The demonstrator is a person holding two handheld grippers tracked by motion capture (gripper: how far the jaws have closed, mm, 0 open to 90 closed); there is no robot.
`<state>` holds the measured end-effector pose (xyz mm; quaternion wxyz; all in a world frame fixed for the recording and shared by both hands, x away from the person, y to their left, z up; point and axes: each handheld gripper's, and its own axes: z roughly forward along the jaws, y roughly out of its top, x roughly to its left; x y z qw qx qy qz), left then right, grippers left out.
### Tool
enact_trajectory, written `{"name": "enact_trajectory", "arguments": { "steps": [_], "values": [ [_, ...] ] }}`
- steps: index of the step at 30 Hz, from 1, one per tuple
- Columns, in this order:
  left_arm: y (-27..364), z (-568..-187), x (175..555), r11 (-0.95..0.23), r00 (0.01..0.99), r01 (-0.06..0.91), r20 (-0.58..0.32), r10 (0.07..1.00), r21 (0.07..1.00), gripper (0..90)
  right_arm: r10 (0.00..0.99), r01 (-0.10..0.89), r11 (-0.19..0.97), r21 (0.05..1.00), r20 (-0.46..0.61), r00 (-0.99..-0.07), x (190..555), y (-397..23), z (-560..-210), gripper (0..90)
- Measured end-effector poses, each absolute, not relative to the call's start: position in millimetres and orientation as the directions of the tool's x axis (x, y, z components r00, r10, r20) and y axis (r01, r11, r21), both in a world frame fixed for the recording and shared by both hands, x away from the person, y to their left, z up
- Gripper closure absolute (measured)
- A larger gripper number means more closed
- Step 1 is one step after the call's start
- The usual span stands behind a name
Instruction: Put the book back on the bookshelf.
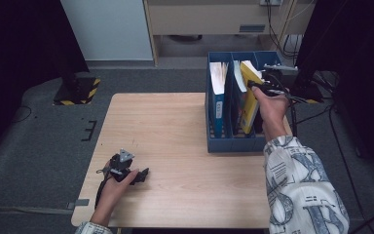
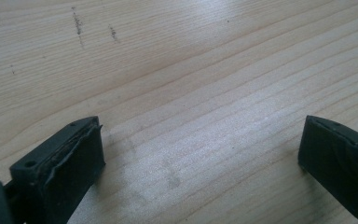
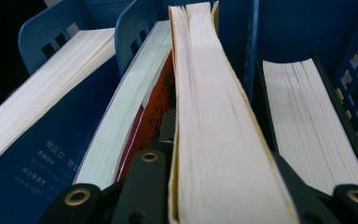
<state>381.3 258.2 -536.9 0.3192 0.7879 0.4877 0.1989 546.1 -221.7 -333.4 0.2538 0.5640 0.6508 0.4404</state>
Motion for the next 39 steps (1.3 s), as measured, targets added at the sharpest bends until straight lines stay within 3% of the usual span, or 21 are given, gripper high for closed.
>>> {"name": "enact_trajectory", "arguments": {
  "steps": [39],
  "values": [
    [257.2,-537.3,381.8,-0.320,0.447,0.638,0.002,0.895,0.700,0.0,0.963,0.534,-0.026,0.845,0.163,-0.212,543.1,-227.2,-376.2,75.1]
  ]
}}
